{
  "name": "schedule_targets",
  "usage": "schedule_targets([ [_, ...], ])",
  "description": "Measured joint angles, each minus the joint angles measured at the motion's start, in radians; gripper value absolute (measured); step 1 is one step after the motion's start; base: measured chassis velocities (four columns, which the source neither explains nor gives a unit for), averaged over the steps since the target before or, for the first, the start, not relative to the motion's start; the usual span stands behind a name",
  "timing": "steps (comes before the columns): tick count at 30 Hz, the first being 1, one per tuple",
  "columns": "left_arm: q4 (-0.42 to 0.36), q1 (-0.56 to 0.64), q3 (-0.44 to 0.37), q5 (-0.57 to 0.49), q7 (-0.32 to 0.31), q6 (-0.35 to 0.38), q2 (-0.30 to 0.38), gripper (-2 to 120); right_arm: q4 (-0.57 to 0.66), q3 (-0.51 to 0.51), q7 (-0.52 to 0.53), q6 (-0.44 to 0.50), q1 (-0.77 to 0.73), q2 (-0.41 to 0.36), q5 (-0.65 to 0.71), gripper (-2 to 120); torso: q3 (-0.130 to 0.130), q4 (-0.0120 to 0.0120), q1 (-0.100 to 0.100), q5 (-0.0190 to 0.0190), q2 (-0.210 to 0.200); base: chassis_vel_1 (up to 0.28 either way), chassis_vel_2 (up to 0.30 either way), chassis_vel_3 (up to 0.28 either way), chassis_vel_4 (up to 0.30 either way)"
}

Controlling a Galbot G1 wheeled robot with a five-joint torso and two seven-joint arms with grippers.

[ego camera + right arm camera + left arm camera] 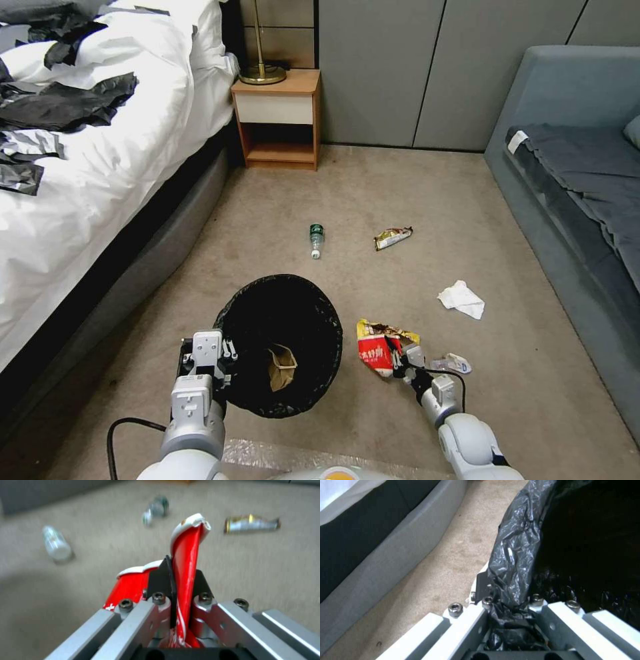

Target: Pick up the trash bin, then pick up the garbage from the floor and place it into the trash bin.

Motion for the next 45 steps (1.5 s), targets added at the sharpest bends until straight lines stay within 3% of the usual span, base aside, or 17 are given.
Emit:
schedule_targets([
  [5, 0.000, -0.001, 0.005, -0.001, 0.000, 0.000, 0.004, 1, 0.161, 0.011, 0.009, 0.008, -0.052, -0.002, 0.020, 0, 0.000, 0.0000, 0.000, -0.0001, 0.000, 0.000, 0.000, 0.000, 0.000],
  [9, 0.000, -0.001, 0.006, -0.003, 0.000, -0.001, 0.007, 1, 0.392, 0.034, 0.014, 0.037, -0.112, -0.001, 0.036, 0, 0.000, 0.0001, 0.000, -0.0004, 0.000, 0.000, 0.000, 0.000, 0.000],
  [14, 0.000, -0.001, 0.007, -0.003, 0.000, -0.002, 0.007, 1, 0.505, 0.040, -0.024, 0.080, -0.139, 0.003, 0.061, 0, 0.000, 0.0001, 0.000, -0.0001, 0.000, 0.000, 0.000, 0.000, 0.000],
  [20, 0.003, -0.006, 0.009, -0.004, 0.000, -0.002, 0.007, 1, 0.713, 0.030, -0.241, 0.178, -0.205, 0.001, 0.132, 0, 0.000, 0.0000, 0.000, -0.0002, 0.000, 0.000, 0.000, 0.000, 0.000],
  [24, 0.005, -0.009, 0.009, -0.005, 0.000, -0.002, 0.006, 1, 0.775, -0.001, -0.313, 0.197, -0.245, -0.003, 0.129, 0, 0.000, 0.0000, 0.000, -0.0001, 0.000, 0.000, 0.000, 0.000, 0.000],
  [30, 0.009, -0.015, 0.011, -0.005, 0.000, -0.002, 0.003, 1, 0.770, -0.062, -0.328, 0.218, -0.287, -0.012, 0.082, 0, 0.000, 0.0000, 0.000, -0.0001, 0.000, 0.000, 0.000, 0.000, 0.000],
  [37, 0.012, -0.017, 0.015, -0.006, 0.000, -0.003, 0.002, 1, 0.666, -0.135, -0.328, 0.259, -0.316, -0.010, 0.015, 0, 0.000, 0.0000, 0.000, 0.0000, 0.000, 0.000, 0.000, 0.000, 0.000],
  [45, 0.019, -0.022, 0.035, -0.005, 0.000, -0.003, -0.001, 1, 0.541, -0.165, -0.280, 0.221, -0.232, 0.012, -0.017, 0, 0.000, 0.0001, 0.000, 0.0001, 0.000, 0.000, 0.000, 0.000, 0.000],
])
